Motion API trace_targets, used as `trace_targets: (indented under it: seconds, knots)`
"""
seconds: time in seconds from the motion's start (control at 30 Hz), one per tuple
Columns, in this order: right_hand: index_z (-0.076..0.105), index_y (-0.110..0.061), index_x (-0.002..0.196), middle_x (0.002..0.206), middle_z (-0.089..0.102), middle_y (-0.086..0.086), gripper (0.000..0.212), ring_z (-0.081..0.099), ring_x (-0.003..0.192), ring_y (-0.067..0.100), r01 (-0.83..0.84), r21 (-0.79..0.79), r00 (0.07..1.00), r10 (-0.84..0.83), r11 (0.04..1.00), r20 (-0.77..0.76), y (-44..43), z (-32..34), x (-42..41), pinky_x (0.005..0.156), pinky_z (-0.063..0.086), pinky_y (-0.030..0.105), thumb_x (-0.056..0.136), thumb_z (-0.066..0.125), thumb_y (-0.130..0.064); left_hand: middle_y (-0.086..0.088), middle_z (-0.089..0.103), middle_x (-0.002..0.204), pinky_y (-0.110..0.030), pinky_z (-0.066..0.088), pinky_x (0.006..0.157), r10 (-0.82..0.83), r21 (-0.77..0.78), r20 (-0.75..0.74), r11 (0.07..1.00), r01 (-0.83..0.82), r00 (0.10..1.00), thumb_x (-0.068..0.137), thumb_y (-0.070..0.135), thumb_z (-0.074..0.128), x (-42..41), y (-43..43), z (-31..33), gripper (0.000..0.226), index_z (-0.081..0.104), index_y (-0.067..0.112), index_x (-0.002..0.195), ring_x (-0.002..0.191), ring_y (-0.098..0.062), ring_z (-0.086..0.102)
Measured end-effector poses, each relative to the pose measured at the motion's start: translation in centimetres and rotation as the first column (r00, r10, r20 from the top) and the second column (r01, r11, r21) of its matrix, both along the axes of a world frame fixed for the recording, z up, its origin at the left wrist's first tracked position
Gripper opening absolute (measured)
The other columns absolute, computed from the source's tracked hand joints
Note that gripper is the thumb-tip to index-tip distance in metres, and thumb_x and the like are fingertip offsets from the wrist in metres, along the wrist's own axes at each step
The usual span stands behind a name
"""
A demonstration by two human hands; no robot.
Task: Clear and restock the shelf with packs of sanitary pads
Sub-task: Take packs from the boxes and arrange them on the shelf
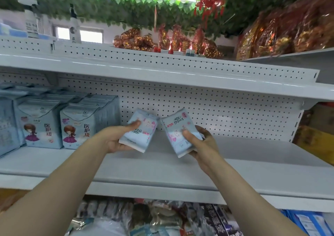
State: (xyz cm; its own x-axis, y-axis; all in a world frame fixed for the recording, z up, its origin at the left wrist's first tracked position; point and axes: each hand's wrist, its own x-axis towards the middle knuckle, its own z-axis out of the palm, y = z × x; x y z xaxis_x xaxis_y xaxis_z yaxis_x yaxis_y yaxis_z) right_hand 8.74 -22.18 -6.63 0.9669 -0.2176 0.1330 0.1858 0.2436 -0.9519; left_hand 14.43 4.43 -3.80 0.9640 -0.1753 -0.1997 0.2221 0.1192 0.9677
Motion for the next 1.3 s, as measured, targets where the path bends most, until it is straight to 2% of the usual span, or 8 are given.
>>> trace_targets:
  seconds: [0.13,0.37,0.5,0.63,0.77,1.03,1.13,1.3]
  knots:
    - [0.058,-0.013,0.127,0.107,0.076,0.006,0.064,0.075,0.094,0.02,0.01,-0.095,1.0,-0.012,0.995,-0.015,-1.0,1.1,1.1,0.071,0.062,0.035,0.073,0.087,-0.031,-0.01,0.078,0.092,-0.045,0.062,0.07,-0.029,0.135,-0.003,0.99,0.03,1.0,0.081,0.036,0.077,2.8,-0.8,3.0,0.041,0.066,0.008,0.108,0.076,-0.022,0.076]
    - [0.062,-0.015,0.121,0.108,0.076,0.006,0.057,0.075,0.092,0.022,-0.051,-0.243,0.997,0.034,0.969,-0.074,-3.2,2.4,3.3,0.069,0.058,0.033,0.072,0.089,-0.023,-0.008,0.077,0.104,-0.034,0.056,0.084,-0.131,0.403,0.102,0.912,0.079,0.986,0.074,0.034,0.086,6.9,-0.1,4.8,0.049,0.07,0.008,0.112,0.097,-0.021,0.073]
    - [0.062,-0.014,0.126,0.109,0.076,0.007,0.06,0.075,0.097,0.024,-0.16,-0.307,0.983,0.122,0.938,-0.138,-4.1,2.6,4.8,0.081,0.059,0.038,0.073,0.089,-0.018,-0.009,0.075,0.111,-0.037,0.056,0.092,-0.27,0.592,0.007,0.777,0.213,0.963,0.06,0.044,0.095,9.8,1.0,4.1,0.073,0.071,0.007,0.118,0.102,-0.022,0.073]
    - [0.068,-0.009,0.12,0.107,0.077,0.008,0.043,0.074,0.1,0.023,-0.306,-0.422,0.949,0.239,0.853,-0.206,-4.1,2.7,5.4,0.084,0.058,0.034,0.08,0.081,-0.014,-0.008,0.076,0.108,-0.042,0.055,0.096,-0.34,0.731,-0.003,0.641,0.234,0.94,0.039,0.054,0.098,12.1,1.6,3.7,0.096,0.068,0.01,0.119,0.103,-0.024,0.072]
    - [0.07,-0.006,0.116,0.107,0.077,0.009,0.037,0.073,0.102,0.024,-0.351,-0.478,0.934,0.265,0.805,-0.239,-3.8,2.4,6.6,0.085,0.057,0.03,0.081,0.08,-0.013,-0.003,0.077,0.098,-0.039,0.059,0.09,-0.342,0.894,0.041,0.433,0.118,0.939,0.065,0.041,0.092,12.9,1.0,4.1,0.062,0.067,0.016,0.116,0.097,-0.021,0.072]
    - [0.066,-0.006,0.115,0.103,0.077,0.007,0.044,0.073,0.099,0.016,-0.363,-0.596,0.931,0.297,0.717,-0.21,-2.6,2.0,9.0,0.078,0.055,0.02,0.074,0.083,-0.005,0.001,0.062,0.117,-0.039,0.049,0.1,-0.415,0.99,0.11,0.127,-0.063,0.903,0.075,0.042,0.084,16.0,0.8,3.3,0.056,0.059,0.021,0.12,0.11,-0.021,0.06]
    - [0.068,-0.009,0.114,0.104,0.077,0.004,0.041,0.072,0.096,0.012,-0.349,-0.622,0.936,0.3,0.701,-0.187,-2.1,1.8,9.5,0.075,0.053,0.015,0.076,0.082,-0.004,0.0,0.055,0.123,-0.038,0.048,0.1,-0.443,0.985,0.164,0.123,-0.121,0.881,0.075,0.039,0.085,17.1,1.2,2.9,0.061,0.055,0.021,0.125,0.115,-0.022,0.056]
    - [0.068,-0.011,0.116,0.108,0.076,0.006,0.041,0.072,0.097,0.013,-0.299,-0.637,0.953,0.262,0.711,-0.154,-0.9,1.3,10.5,0.072,0.054,0.017,0.078,0.082,-0.004,-0.001,0.064,0.117,-0.031,0.048,0.079,-0.466,0.954,0.299,0.179,-0.241,0.833,0.073,0.031,0.087,19.0,1.6,1.3,0.049,0.055,0.024,0.109,0.1,-0.02,0.061]
